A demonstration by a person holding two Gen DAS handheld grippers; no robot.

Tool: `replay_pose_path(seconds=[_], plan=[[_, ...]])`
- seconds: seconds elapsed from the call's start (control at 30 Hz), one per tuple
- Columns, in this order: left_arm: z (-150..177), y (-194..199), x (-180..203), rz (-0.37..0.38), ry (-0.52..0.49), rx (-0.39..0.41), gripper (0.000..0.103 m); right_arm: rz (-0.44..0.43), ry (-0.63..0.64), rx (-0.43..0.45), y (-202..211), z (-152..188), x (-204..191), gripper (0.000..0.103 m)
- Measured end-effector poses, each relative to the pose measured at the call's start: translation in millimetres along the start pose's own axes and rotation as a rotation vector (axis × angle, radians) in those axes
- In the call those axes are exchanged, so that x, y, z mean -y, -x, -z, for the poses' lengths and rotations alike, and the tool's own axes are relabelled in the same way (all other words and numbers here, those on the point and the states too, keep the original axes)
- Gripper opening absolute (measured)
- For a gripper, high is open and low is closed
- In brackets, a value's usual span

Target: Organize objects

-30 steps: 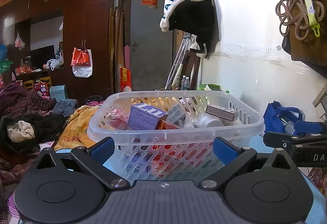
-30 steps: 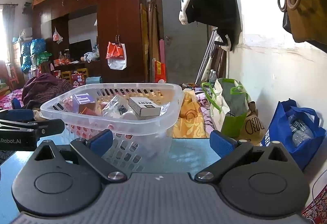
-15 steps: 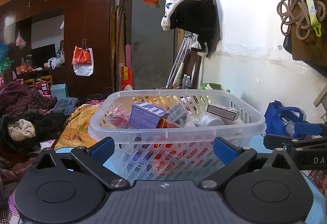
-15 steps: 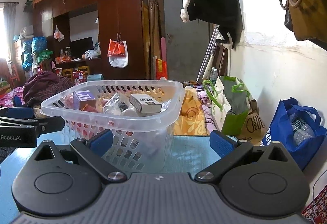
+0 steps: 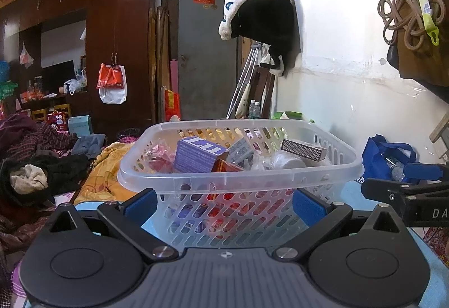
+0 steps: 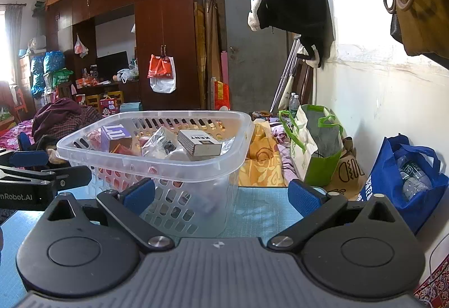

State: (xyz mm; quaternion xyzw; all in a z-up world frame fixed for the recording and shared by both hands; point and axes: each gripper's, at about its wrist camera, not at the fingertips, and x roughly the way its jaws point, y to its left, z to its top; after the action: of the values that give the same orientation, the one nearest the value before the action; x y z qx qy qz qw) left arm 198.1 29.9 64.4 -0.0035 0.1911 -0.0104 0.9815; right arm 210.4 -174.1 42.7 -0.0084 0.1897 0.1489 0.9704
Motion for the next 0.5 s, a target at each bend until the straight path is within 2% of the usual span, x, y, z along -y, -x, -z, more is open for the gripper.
replay_pose_path(seconds=[0.5], plan=[[-0.5, 0.2, -1.9, 0.001, 0.014, 0.001, 0.103, -0.004, 0.002, -0.007, -2.4, 1.3, 0.4, 0.103]])
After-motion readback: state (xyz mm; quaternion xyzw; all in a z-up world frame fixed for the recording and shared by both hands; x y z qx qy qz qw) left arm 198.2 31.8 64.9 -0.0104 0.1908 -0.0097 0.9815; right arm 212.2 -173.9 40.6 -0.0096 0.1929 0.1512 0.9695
